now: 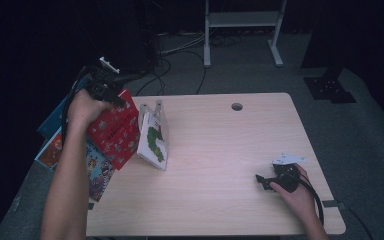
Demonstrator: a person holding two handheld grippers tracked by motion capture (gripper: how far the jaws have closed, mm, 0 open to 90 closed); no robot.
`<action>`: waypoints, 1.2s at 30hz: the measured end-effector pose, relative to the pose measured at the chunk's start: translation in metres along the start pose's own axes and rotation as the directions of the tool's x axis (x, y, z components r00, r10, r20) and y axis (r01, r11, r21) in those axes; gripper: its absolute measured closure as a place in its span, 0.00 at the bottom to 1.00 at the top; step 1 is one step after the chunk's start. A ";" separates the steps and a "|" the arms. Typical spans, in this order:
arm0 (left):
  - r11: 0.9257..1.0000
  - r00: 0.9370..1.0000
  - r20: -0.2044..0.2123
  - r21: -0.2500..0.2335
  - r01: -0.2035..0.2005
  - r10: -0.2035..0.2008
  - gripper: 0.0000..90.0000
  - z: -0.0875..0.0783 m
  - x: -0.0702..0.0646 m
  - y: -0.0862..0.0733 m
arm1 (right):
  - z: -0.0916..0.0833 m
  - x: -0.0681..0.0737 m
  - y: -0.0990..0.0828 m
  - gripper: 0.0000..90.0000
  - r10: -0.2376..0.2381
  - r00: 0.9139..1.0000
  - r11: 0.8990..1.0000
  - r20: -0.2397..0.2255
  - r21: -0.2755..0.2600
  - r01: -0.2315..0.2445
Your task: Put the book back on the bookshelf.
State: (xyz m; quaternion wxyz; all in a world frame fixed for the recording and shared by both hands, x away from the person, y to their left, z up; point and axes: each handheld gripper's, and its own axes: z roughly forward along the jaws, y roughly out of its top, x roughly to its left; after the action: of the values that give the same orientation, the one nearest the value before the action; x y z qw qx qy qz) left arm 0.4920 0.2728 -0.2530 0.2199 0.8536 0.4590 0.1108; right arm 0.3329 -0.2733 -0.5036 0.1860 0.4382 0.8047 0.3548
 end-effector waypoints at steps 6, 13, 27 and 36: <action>1.000 1.000 -0.001 -0.013 0.003 -0.003 0.86 0.009 0.002 0.005 | 0.000 0.000 0.000 0.14 -0.003 1.000 1.000 0.001 -0.001 0.003; 0.999 1.000 0.002 -0.040 0.017 -0.016 0.85 0.008 0.006 0.000 | 0.000 0.000 0.000 0.14 -0.002 1.000 1.000 0.001 0.000 0.002; 0.999 1.000 -0.009 -0.042 0.017 -0.017 0.81 -0.007 0.006 0.000 | 0.000 0.000 0.000 0.14 0.000 1.000 1.000 0.000 0.002 0.000; 0.997 0.999 -0.039 -0.082 -0.004 0.001 0.79 -0.048 0.000 0.010 | 0.000 0.000 0.000 0.14 -0.001 1.000 1.000 0.001 0.001 0.001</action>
State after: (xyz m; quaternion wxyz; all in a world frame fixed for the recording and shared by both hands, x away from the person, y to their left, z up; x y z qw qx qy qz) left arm 0.4810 0.2812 -0.2057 0.2457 0.8420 0.4573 0.1465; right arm 0.3328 -0.2733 -0.5037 0.1863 0.4379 0.8050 0.3542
